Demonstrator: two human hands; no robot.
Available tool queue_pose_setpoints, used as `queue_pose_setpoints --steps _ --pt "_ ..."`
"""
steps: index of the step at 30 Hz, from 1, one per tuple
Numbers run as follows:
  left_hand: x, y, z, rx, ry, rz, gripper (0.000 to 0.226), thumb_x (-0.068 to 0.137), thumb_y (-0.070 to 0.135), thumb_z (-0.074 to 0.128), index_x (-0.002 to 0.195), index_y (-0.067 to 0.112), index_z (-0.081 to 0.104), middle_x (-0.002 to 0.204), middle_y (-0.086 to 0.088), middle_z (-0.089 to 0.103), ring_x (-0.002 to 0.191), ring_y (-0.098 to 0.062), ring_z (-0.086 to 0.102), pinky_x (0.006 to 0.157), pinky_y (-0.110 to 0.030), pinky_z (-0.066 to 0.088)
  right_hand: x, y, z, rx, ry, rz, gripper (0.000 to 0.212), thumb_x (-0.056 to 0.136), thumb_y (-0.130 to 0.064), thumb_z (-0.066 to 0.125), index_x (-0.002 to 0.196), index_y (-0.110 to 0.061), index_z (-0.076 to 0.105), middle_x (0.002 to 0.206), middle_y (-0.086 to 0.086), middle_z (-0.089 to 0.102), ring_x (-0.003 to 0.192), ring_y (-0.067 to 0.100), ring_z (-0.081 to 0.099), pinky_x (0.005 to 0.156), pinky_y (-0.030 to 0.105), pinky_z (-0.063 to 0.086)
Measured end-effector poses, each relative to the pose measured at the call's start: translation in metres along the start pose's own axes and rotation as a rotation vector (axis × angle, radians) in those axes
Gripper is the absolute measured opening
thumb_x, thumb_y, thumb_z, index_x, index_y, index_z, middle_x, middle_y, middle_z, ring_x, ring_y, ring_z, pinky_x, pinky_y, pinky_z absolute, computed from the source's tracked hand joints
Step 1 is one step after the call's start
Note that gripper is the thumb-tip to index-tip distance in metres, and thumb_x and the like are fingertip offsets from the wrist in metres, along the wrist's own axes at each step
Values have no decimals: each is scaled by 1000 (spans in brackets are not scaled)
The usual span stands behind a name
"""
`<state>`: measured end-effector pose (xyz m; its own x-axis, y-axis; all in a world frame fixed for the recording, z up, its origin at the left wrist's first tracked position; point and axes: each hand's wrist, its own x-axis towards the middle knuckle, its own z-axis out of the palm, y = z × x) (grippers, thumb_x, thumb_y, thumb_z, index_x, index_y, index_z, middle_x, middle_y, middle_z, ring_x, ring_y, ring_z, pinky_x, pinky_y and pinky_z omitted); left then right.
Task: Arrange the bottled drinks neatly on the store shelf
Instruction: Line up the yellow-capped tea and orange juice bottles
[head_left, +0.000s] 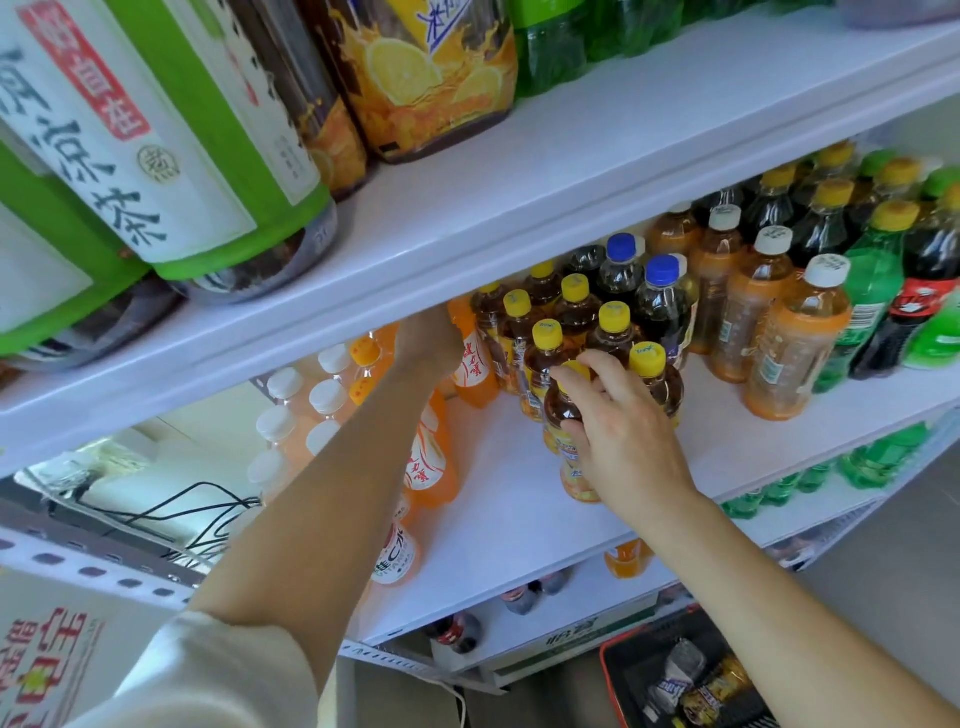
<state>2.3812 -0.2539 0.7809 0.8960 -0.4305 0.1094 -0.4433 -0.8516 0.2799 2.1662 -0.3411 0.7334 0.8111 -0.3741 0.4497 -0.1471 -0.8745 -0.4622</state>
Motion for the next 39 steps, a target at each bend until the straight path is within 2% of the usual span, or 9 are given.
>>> queue_pose_setpoints --steps 8,13,18,21,25,29,34,36,39 --pt "-85 -27 -32 166 335 160 39 83 9 59 121 18 67 120 -14 63 113 -38 52 82 -43 47 -6 0 -3 -24 -6 -20 61 78 0 75 135 -8 55 140 16 47 116 36 53 94 47 53" --pt "-109 -50 -23 407 131 67 41 95 25 54 136 20 54 137 -11 48 126 -37 39 96 -42 42 -18 -1 -6 1 106 -31 54 81 -1 69 133 -10 57 134 17 51 114 35 52 86 47 55" --pt "-105 -59 -31 172 106 52 34 91 23 66 124 20 62 117 -14 58 104 -37 55 87 -38 42 -34 -6 -11 101 249 -84 45 81 4 64 125 -6 61 126 14 54 103 31 56 75 46 55" --pt "-114 -51 -34 61 47 170 24 89 25 70 112 19 66 101 -7 53 83 -30 59 71 -30 44 -45 -9 -10 164 261 -83 35 84 2 62 118 -4 64 120 10 58 104 26 57 79 40 54" --pt "-135 -39 -36 12 74 249 23 91 30 66 111 19 65 96 -8 54 78 -34 60 68 -36 49 -62 -6 -4 320 162 -45 30 86 -3 61 116 -5 64 114 2 58 102 13 55 89 8 40" --pt "-156 -29 -54 -130 198 254 18 91 37 63 101 22 64 85 -1 55 67 -20 55 58 -26 38 -73 4 2 643 -67 359 30 89 -16 70 112 -32 61 111 -19 58 104 -1 55 89 23 48" --pt "-181 -8 -75 -496 233 271 8 93 33 65 89 27 61 82 10 62 73 -2 57 59 -11 41 -84 17 -4 1307 -579 1056 56 71 -66 60 111 -29 69 113 12 72 99 30 70 88 51 55" --pt "-189 0 -77 -655 200 285 12 93 32 63 91 20 64 80 11 63 73 -1 58 59 -10 43 -92 18 -10 1488 -741 1107 67 76 -66 55 117 -15 70 116 27 67 86 39 72 70 43 60" --pt "-196 7 -76 -904 158 285 20 88 29 61 99 13 64 83 14 64 72 2 58 62 -10 45 -101 18 -14 1646 -676 1065 70 72 -57 70 119 -5 67 111 34 65 68 36 70 47 30 57"
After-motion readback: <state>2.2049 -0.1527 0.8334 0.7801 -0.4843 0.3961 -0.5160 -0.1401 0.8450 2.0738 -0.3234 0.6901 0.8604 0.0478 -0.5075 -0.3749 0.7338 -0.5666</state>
